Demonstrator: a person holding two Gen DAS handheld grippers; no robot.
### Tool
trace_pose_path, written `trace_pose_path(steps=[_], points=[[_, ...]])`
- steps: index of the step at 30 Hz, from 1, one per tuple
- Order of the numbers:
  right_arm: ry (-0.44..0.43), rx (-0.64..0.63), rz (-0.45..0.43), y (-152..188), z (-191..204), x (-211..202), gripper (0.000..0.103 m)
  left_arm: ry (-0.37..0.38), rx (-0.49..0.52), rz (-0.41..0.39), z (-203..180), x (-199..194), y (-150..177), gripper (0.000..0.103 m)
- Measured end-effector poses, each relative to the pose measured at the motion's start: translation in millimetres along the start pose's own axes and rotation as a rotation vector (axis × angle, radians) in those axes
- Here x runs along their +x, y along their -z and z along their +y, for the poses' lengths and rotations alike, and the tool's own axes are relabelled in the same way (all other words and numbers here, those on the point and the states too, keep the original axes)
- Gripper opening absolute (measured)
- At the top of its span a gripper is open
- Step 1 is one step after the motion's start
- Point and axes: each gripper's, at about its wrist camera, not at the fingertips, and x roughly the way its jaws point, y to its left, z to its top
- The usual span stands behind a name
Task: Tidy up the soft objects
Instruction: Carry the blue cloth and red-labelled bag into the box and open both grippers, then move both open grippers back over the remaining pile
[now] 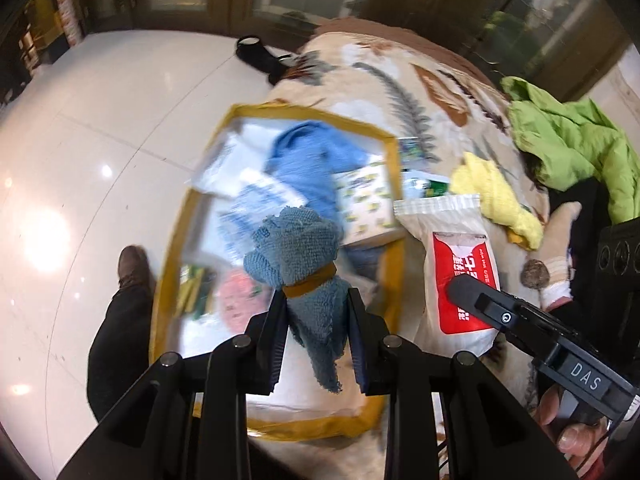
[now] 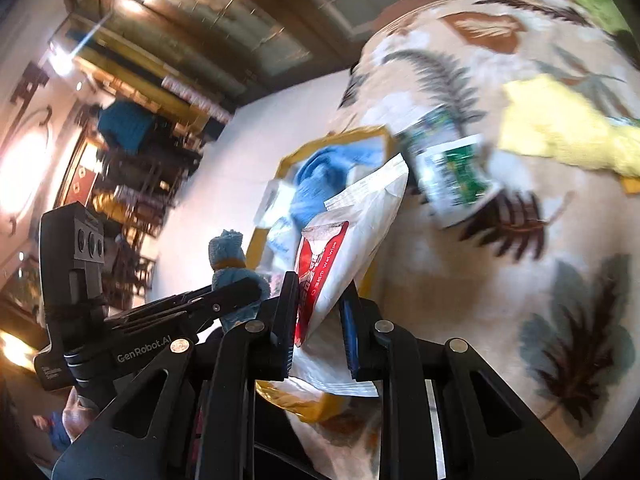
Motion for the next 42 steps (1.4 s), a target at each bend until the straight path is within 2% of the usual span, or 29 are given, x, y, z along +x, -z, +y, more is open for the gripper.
trace_pose_path(steps=[8,12,16,20,23,25,28,33,42], points=[[0.024,-0.065,0.08,-5,27,55,0.019,-0.082,-0.056,0.009,33,21,-2,0.027],[0.044,-0.08,0.098,-5,30,74,0.019,-0.136,-0.073,0.006,43,36,-6,0.027],[0.047,-0.075,0.123,-2,30,94,0.019,-0.155,-0.086,0.021,49,49,-6,0.027],[0.037,-0.092,0.131,2,35,103,0.019,-0.168,-0.099,0.029,54,55,-5,0.028],[-0.017,-0.067,0.169,5,32,111,0.025,-0.182,-0.099,0.025,56,53,-4,0.031],[-0.025,-0.046,0.172,7,28,109,0.041,-0.177,-0.114,0.03,57,52,-4,0.046],[-0.006,-0.052,0.143,7,26,99,0.047,-0.172,-0.136,0.017,59,46,-4,0.063],[-0.017,-0.017,0.123,3,15,75,0.047,-0.169,-0.146,-0.004,54,33,-7,0.064],[-0.022,0.073,0.056,8,-24,32,0.047,-0.182,-0.053,-0.048,16,22,-6,0.064]])
